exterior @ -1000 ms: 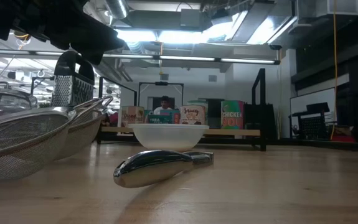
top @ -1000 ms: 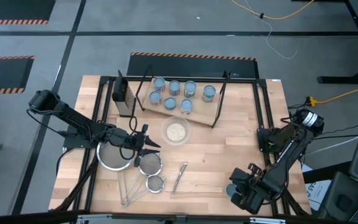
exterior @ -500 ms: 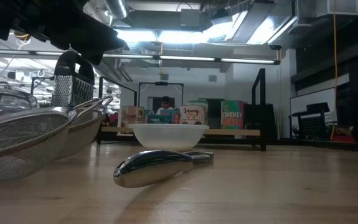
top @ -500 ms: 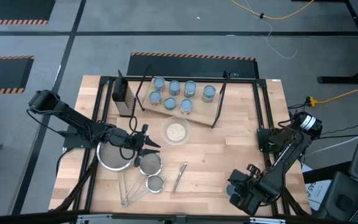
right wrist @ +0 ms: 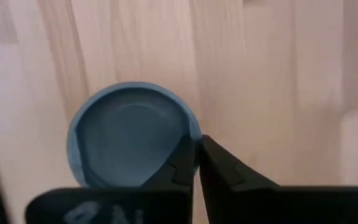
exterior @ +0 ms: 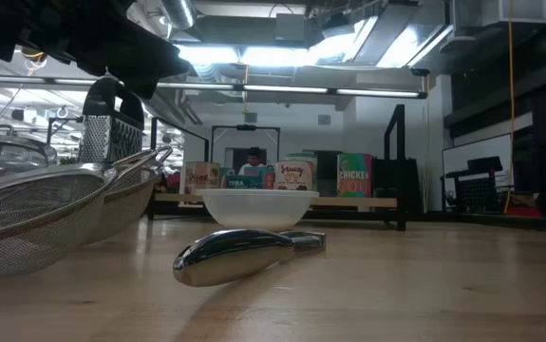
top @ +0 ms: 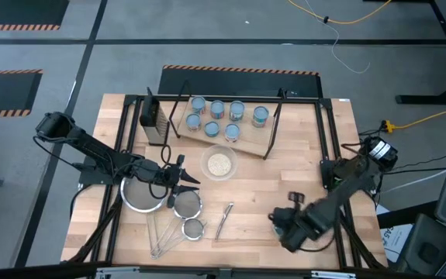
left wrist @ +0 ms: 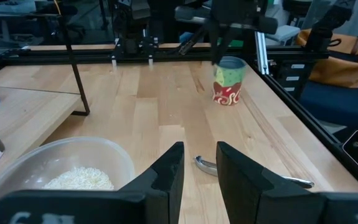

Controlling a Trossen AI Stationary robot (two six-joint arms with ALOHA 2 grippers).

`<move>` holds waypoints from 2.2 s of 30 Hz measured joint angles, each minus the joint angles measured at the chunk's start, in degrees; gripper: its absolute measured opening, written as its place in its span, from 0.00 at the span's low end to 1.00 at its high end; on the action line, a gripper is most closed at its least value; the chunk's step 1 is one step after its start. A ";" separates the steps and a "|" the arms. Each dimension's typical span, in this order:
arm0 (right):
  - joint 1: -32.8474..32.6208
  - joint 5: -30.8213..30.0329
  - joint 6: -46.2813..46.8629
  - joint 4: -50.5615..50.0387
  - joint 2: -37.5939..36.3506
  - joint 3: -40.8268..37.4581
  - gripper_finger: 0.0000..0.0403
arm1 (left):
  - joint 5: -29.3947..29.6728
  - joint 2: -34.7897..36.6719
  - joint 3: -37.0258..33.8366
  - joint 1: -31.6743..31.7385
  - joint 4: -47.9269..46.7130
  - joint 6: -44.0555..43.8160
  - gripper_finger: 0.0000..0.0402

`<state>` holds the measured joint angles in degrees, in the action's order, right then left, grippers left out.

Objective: Pick and place cans onto a shelf
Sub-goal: Put the canned spaghetti sauce on the shelf

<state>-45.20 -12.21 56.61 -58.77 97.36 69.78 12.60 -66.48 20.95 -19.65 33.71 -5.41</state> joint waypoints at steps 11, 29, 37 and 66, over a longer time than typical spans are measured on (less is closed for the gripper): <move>17.59 7.27 -52.69 8.48 0.07 0.00 0.04 | 0.04 0.00 0.00 0.01 0.00 0.00 0.22; 22.50 7.32 -79.20 17.64 0.09 -0.07 0.04 | 0.46 0.00 0.00 0.01 0.00 -0.11 0.21; 22.50 7.33 -79.25 17.62 0.09 -0.07 0.16 | 0.46 0.00 0.00 0.01 0.00 -0.22 0.22; 22.92 13.73 -79.68 19.49 0.59 4.85 0.24 | 0.44 0.00 0.00 0.01 0.00 -0.20 0.22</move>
<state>-22.28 1.52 -23.07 -39.28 97.95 74.63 13.04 -66.48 20.95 -19.64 33.71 -5.61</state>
